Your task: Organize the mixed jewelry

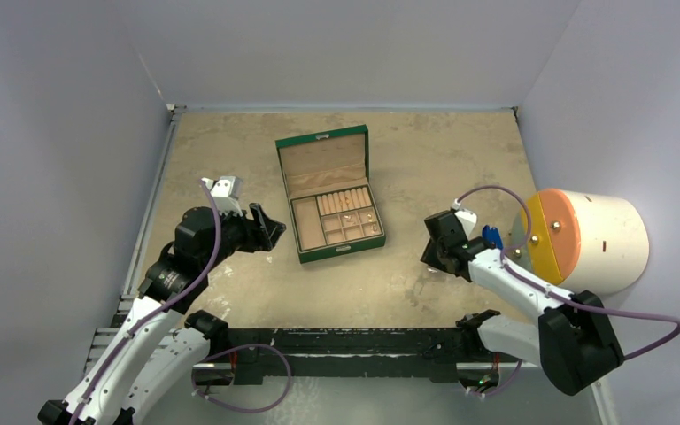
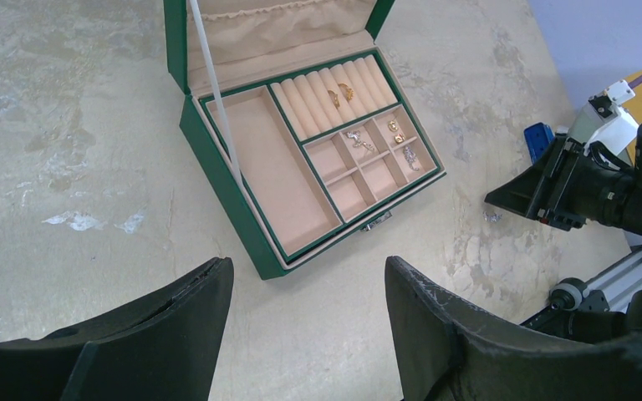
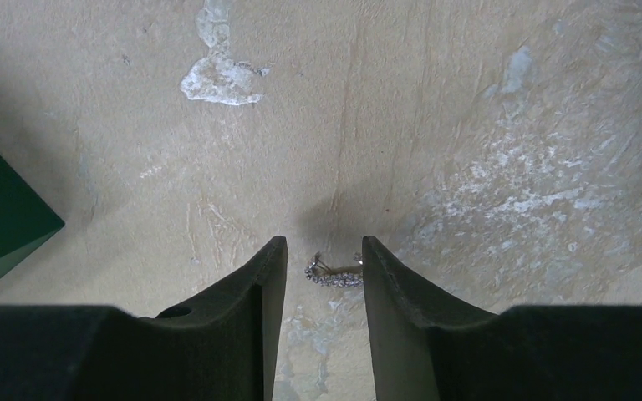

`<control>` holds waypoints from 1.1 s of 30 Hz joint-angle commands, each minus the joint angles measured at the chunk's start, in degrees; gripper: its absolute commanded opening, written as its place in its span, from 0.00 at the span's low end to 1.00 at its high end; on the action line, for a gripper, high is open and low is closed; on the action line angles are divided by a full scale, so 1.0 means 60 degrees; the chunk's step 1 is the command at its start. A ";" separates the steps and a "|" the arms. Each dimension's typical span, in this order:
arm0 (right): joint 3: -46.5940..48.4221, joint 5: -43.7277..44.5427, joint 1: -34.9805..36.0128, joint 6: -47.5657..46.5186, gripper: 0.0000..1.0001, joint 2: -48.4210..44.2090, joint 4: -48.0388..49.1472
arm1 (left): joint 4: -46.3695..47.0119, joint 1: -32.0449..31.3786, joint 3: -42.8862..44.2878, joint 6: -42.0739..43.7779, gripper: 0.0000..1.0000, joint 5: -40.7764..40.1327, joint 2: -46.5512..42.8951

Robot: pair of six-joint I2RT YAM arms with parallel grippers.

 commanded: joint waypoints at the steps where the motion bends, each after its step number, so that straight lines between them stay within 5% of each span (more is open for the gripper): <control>1: -0.0009 -0.0240 -0.0055 -0.0144 0.42 0.0130 0.0066 | 0.0359 0.0086 0.0203 -0.0013 0.66 0.0085 -0.0007; 19: -0.0248 -0.0733 -0.0050 0.0141 0.48 0.0154 0.0000 | 0.0374 0.0101 0.0191 0.0002 0.66 0.0131 0.0016; 33: -0.0590 -0.1570 0.0092 0.0196 0.39 -0.0533 -0.0012 | 0.0401 0.0169 0.0205 0.0017 0.66 0.0255 0.0089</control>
